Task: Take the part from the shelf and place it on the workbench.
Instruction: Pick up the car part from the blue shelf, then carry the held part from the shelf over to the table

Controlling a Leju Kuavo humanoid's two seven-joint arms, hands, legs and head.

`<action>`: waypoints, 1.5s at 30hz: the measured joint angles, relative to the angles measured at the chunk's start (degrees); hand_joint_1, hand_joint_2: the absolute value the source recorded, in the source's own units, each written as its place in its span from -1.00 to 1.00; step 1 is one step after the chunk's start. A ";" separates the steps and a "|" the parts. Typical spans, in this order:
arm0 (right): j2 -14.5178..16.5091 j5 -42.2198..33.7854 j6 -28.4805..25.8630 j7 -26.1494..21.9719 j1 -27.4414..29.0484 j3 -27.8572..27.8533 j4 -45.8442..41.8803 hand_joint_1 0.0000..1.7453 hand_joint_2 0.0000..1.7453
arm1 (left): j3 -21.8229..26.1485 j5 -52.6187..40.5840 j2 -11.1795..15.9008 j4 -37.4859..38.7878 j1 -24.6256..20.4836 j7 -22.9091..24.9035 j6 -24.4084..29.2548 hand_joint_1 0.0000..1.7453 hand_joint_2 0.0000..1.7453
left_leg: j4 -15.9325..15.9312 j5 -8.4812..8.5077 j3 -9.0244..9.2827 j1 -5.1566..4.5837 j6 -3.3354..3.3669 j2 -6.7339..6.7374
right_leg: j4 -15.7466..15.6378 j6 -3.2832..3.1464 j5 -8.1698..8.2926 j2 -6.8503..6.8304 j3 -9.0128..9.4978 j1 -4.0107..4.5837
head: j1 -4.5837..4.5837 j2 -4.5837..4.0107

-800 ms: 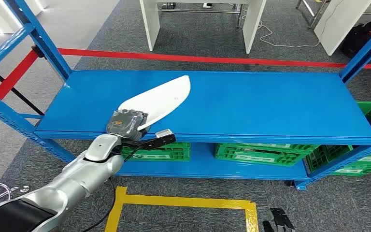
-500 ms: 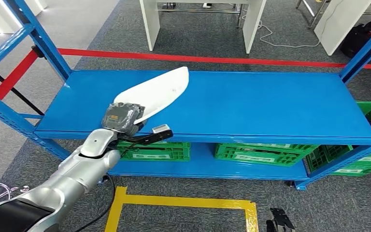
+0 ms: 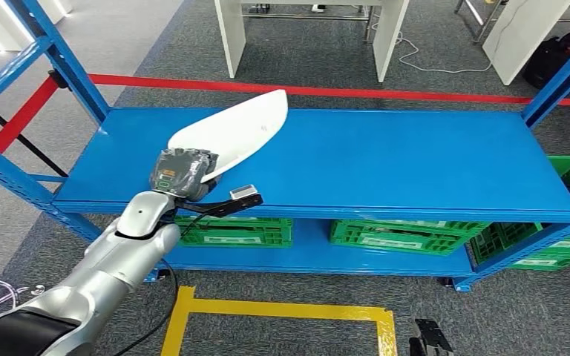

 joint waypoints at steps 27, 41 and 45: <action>-0.15 -2.33 -1.01 -0.62 -0.13 0.43 -0.20 -1.00 -1.00 | -4.54 -9.13 3.39 -31.62 3.00 4.99 0.11 1.00 1.00 | -0.01 0.00 -0.02 0.00 0.00 -0.01 | 0.00 0.00 0.00 -0.02 0.01 0.00 | 0.01 -0.01; -0.43 -3.28 -1.46 -1.05 -0.10 0.44 -0.22 -1.00 -1.00 | -5.42 -8.69 3.89 -31.84 3.48 4.51 0.11 1.00 1.00 | 0.00 0.00 -0.02 0.00 0.00 0.00 | 0.00 0.00 0.00 -0.01 0.00 0.00 | 0.00 -0.01; -0.52 -3.33 -1.52 -1.05 -0.10 0.44 -0.22 -1.00 -1.00 | -5.45 -8.75 3.89 -31.83 3.53 4.95 0.11 1.00 1.00 | 0.03 0.00 -0.02 -0.03 0.00 0.00 | -0.02 0.01 0.02 -0.01 0.00 -0.01 | 0.00 0.00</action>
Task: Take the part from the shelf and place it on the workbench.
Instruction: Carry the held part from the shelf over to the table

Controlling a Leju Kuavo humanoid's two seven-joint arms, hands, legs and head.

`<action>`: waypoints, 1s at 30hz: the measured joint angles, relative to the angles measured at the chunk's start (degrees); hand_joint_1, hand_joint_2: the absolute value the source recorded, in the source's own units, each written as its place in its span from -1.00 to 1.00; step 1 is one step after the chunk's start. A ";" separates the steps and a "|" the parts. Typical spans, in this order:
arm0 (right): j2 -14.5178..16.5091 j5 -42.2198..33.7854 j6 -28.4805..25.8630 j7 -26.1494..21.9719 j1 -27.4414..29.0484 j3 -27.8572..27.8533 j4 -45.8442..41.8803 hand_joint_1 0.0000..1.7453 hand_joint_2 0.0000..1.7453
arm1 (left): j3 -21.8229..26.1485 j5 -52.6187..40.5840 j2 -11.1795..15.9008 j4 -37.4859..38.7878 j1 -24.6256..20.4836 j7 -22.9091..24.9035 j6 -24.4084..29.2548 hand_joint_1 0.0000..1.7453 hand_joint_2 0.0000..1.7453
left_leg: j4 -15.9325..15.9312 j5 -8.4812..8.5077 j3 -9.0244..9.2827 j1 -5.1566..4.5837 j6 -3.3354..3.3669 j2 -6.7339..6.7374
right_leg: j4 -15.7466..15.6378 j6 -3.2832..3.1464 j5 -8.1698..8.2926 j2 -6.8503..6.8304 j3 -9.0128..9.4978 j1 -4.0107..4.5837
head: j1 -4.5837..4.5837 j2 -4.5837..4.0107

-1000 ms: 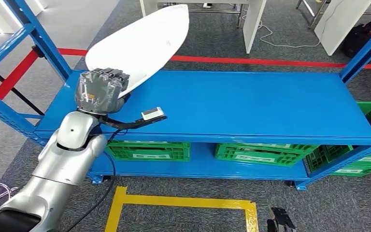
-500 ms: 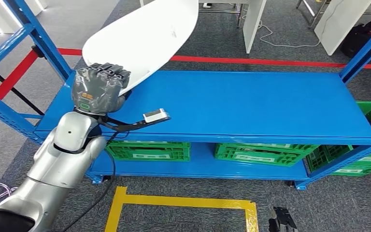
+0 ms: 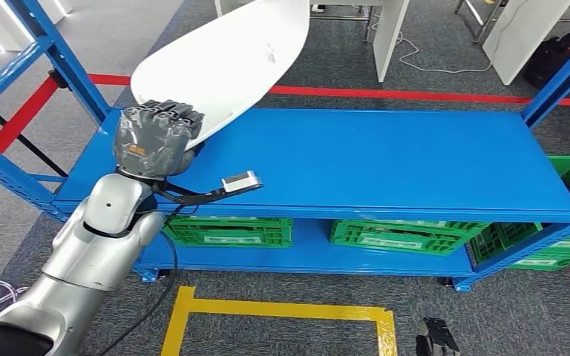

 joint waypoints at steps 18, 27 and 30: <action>-0.27 -0.21 -0.13 -0.07 -0.28 0.10 -0.32 -1.00 -1.00 | -0.09 0.04 -0.15 -0.03 0.35 0.61 0.02 1.00 1.00 | -1.41 0.58 0.28 0.35 1.81 0.31 | 13.64 1.34 -5.41 -0.05 -8.32 -0.44 | 0.39 -0.01; -0.66 -0.23 -0.12 -0.03 -0.09 0.16 -0.36 -1.00 -1.00 | -0.16 0.04 -0.33 -0.01 0.77 0.62 0.12 1.00 1.00 | 0.09 -1.16 0.66 0.84 -0.87 -0.11 | 2.91 0.66 3.70 0.20 -5.91 -0.55 | 0.69 0.00; -0.66 -0.25 -0.15 -0.03 -0.10 0.16 -0.39 -1.00 -1.00 | -0.17 0.03 -0.32 -0.02 0.73 0.63 0.15 1.00 1.00 | 2.79 -3.14 -0.68 0.90 -1.55 0.07 | 2.64 -0.62 3.29 0.24 -5.90 -0.72 | 0.52 -0.01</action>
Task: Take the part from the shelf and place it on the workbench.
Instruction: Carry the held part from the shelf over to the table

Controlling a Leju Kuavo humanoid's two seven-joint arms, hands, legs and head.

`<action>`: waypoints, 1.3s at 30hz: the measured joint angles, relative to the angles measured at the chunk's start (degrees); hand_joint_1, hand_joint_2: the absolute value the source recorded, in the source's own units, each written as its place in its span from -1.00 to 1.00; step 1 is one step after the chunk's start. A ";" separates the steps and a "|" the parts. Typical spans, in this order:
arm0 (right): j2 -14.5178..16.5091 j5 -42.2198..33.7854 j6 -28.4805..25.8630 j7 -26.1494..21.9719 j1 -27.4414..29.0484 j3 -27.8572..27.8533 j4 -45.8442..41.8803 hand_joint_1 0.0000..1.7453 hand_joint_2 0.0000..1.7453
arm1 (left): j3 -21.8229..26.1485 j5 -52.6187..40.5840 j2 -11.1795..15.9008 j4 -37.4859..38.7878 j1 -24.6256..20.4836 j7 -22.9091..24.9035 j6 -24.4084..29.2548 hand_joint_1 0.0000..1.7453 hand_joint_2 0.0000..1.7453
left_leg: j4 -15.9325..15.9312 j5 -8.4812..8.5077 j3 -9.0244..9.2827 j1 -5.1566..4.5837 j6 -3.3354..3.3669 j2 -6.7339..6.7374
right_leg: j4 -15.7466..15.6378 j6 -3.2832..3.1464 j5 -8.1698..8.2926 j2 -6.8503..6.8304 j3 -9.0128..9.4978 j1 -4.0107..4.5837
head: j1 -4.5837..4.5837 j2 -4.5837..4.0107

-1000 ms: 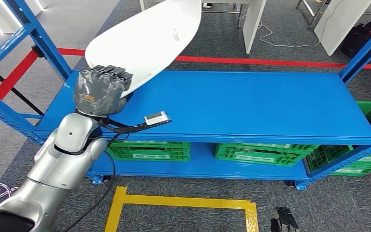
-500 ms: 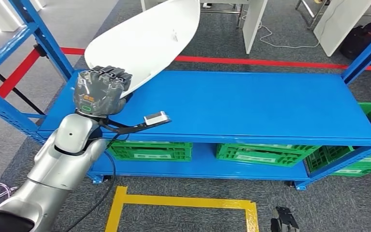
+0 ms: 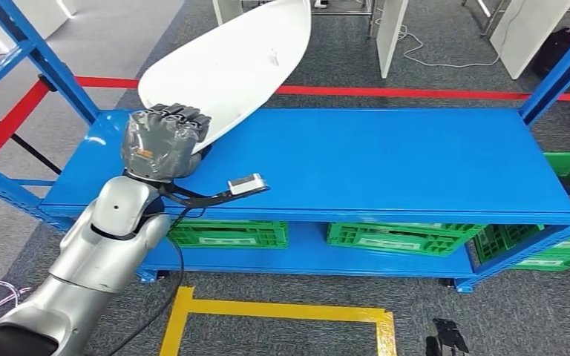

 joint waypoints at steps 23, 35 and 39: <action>-2.51 -8.00 -4.97 -0.31 0.59 -4.16 -0.24 -1.00 -1.00 | -0.85 -0.16 3.20 -8.08 9.04 2.77 0.04 1.00 1.00 | -2.66 7.14 -4.13 -0.87 2.75 0.60 | 6.97 2.32 -4.65 -0.27 0.10 0.65 | 0.14 0.01; -3.15 -8.11 -4.82 -0.93 2.18 -6.08 -0.14 -1.00 -1.00 | 1.56 -0.31 5.76 -15.34 14.65 1.17 0.05 1.00 1.00 | 13.49 -2.98 -8.65 -0.72 -0.10 0.30 | -0.73 -1.81 0.58 -0.47 -0.22 0.93 | -0.31 0.01; -3.00 -7.90 -4.36 -1.10 2.12 -6.09 -0.13 -1.00 -1.00 | 1.73 -0.39 5.98 -16.55 14.82 1.19 0.05 1.00 1.00 | 4.23 0.59 -0.01 -1.29 1.86 0.29 | -0.71 -1.61 2.81 -0.48 -2.84 1.45 | -0.29 0.00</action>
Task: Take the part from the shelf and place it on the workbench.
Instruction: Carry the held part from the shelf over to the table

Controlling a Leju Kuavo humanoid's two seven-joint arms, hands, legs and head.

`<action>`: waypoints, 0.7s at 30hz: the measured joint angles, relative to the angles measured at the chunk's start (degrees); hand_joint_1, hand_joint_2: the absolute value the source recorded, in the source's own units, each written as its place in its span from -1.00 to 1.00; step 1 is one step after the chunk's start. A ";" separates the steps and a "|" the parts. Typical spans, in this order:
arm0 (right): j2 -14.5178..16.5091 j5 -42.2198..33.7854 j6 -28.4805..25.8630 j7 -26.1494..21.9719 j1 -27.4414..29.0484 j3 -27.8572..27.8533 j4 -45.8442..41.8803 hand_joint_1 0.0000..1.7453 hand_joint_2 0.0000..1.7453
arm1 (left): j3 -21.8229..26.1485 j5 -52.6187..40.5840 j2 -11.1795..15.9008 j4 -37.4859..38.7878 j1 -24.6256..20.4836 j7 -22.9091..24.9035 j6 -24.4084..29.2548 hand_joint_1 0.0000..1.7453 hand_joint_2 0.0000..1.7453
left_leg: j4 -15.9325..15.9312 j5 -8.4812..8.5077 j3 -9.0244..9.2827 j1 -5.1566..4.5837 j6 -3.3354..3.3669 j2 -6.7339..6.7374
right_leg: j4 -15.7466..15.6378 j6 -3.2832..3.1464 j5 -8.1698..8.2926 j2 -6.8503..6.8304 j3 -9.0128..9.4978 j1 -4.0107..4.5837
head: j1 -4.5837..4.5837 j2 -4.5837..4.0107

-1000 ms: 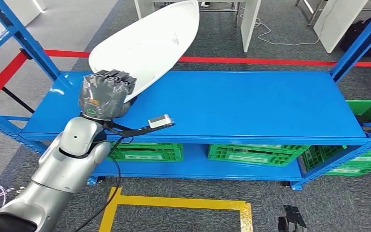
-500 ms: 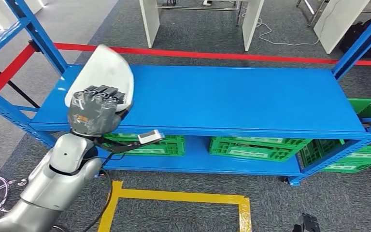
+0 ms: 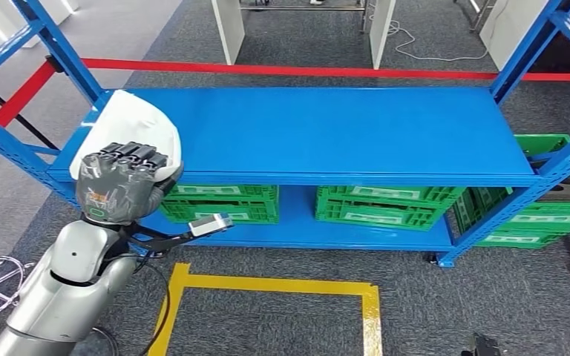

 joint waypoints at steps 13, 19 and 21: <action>-0.16 0.07 0.22 -0.05 -0.02 -0.01 0.10 -1.00 -1.00 | 0.09 -0.06 0.22 -1.50 0.15 0.04 0.02 1.00 1.00 | -9.87 7.05 -2.25 0.00 1.00 0.56 | 14.11 3.41 -6.52 -0.08 -2.25 -0.64 | 0.22 0.01; -0.17 0.06 0.19 -0.24 -0.38 -0.02 0.10 -1.00 -1.00 | 0.03 -0.08 0.30 -2.26 0.03 0.55 0.09 1.00 1.00 | -7.51 9.92 -6.22 0.06 -0.81 0.68 | -2.13 2.41 -7.41 0.14 9.62 -0.61 | 0.18 0.01; -0.16 0.03 0.15 -0.14 -0.23 -0.02 0.15 -1.00 -1.00 | -0.07 -0.09 0.44 -2.30 0.04 0.62 0.10 1.00 1.00 | -7.46 9.99 -6.57 0.21 -1.38 0.59 | -1.88 1.40 -6.57 -0.12 8.56 -0.63 | 0.15 0.01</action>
